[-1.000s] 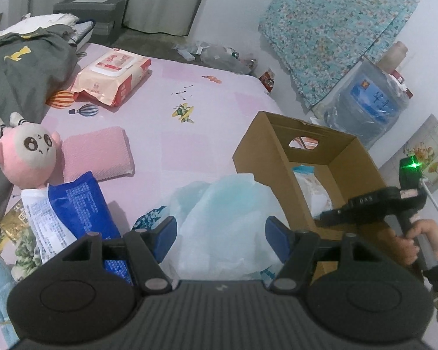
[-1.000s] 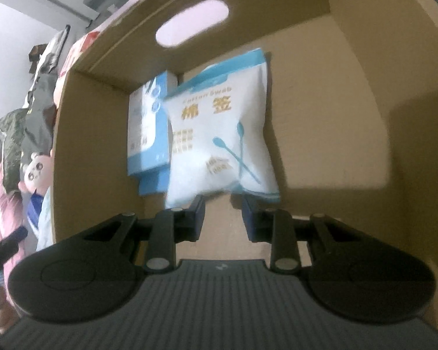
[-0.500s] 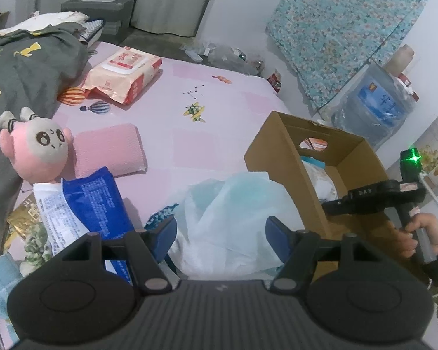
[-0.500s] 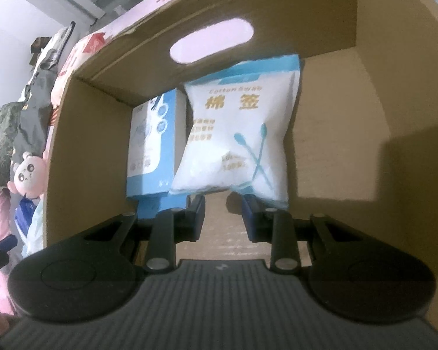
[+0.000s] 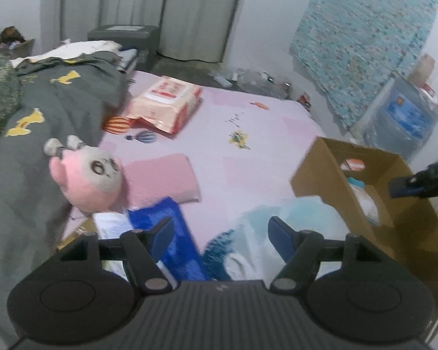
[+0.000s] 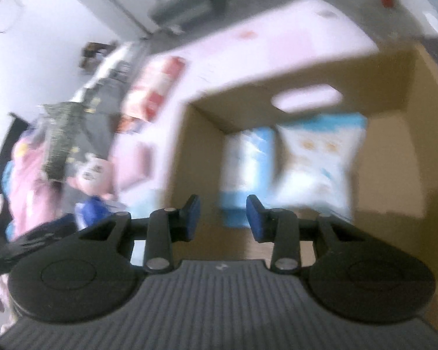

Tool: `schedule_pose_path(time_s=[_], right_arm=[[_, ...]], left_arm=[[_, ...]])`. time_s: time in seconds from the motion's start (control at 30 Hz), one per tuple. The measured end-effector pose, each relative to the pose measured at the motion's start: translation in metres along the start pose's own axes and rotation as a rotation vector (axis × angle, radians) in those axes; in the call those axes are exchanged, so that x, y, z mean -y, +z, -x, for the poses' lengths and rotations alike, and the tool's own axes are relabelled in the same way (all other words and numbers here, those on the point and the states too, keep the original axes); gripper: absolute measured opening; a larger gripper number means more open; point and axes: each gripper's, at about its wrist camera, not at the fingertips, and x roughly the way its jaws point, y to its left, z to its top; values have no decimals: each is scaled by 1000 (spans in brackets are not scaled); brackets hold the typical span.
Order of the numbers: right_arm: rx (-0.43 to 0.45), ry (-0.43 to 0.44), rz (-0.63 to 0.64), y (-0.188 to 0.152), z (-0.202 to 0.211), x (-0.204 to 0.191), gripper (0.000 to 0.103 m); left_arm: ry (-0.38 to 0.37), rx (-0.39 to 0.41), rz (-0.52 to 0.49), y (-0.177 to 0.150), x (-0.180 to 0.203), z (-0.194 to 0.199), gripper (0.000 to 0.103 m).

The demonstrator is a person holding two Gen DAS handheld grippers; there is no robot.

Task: Organize soft objects
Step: 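Reach the right tool to the pink sponge pad and grasp it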

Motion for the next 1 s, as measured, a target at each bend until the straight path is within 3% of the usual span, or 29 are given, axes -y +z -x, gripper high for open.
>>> schedule_pose_path(time_s=[0.13, 0.27, 0.57, 0.8, 1.0], right_arm=[[9, 86, 81, 20, -9, -49, 39], [-33, 152, 161, 52, -45, -105, 41], [-268, 194, 194, 117, -224, -199, 41], [-395, 177, 191, 136, -342, -227, 41], [-490, 118, 205, 118, -379, -220, 41]], left_arm=[[6, 13, 43, 6, -16, -3, 72], [-13, 4, 69, 10, -22, -13, 71], [-61, -3, 100, 7, -38, -30, 62], [-111, 0, 137, 12, -57, -34, 51], [-117, -5, 141, 11, -66, -34, 49]])
